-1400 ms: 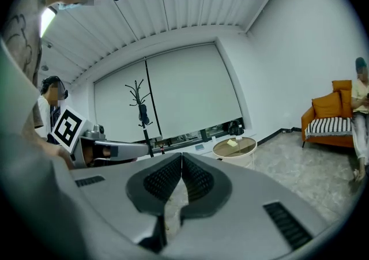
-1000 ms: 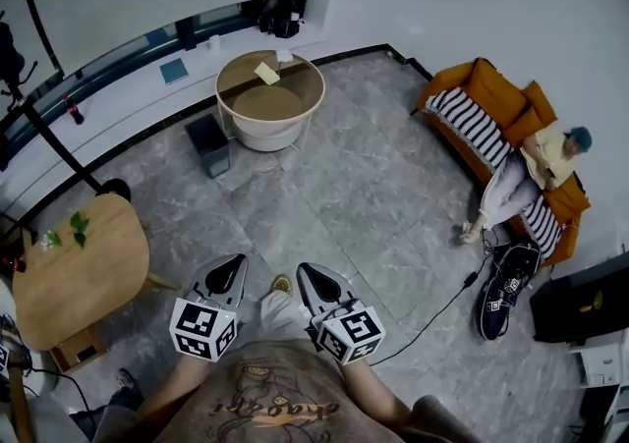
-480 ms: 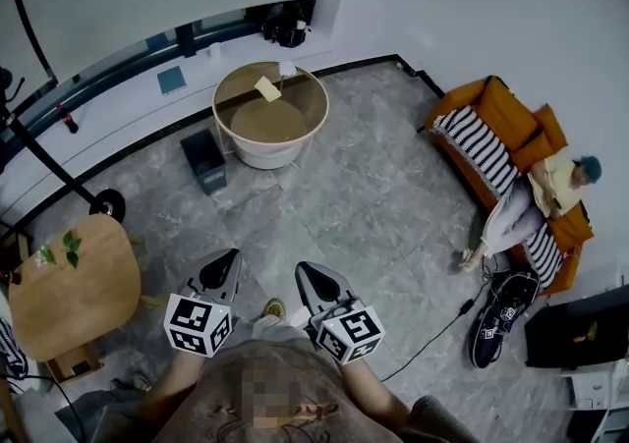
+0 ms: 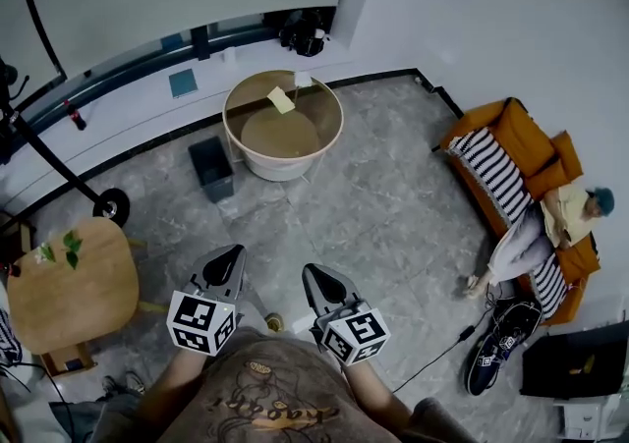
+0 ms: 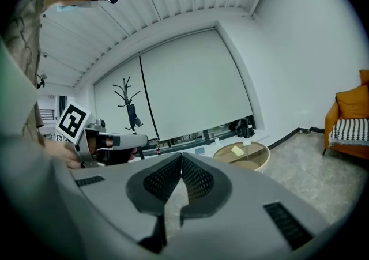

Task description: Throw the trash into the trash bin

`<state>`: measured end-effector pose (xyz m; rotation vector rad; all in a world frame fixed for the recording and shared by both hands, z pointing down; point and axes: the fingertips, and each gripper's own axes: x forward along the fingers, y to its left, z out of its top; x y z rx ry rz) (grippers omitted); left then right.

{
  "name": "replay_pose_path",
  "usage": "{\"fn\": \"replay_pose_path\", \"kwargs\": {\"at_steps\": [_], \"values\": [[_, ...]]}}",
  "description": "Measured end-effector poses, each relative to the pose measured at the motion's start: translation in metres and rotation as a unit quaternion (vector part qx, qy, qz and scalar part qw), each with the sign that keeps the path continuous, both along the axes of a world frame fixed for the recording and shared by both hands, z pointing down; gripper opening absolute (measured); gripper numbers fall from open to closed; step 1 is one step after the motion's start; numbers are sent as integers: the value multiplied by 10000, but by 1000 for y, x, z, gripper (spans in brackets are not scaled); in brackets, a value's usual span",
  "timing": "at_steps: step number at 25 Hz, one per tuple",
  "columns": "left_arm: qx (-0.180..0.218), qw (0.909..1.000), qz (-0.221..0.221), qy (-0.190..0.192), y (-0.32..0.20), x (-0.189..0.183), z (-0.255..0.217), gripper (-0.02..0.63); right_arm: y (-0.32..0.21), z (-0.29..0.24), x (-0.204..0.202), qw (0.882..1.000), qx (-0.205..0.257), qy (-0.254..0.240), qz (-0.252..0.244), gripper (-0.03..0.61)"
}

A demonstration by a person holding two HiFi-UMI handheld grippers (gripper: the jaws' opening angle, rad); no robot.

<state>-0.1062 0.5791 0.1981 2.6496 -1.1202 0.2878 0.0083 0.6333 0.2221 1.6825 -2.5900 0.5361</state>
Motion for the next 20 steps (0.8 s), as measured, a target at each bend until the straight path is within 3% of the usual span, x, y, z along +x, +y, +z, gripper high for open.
{"fn": "replay_pose_path", "kwargs": {"at_steps": [6, 20], "values": [[6, 10000, -84, -8, -27, 0, 7, 18, -27, 4, 0, 9999, 22, 0, -111, 18], [-7, 10000, 37, 61, -118, 43, 17, 18, -112, 12, 36, 10000, 13, 62, -22, 18]]}}
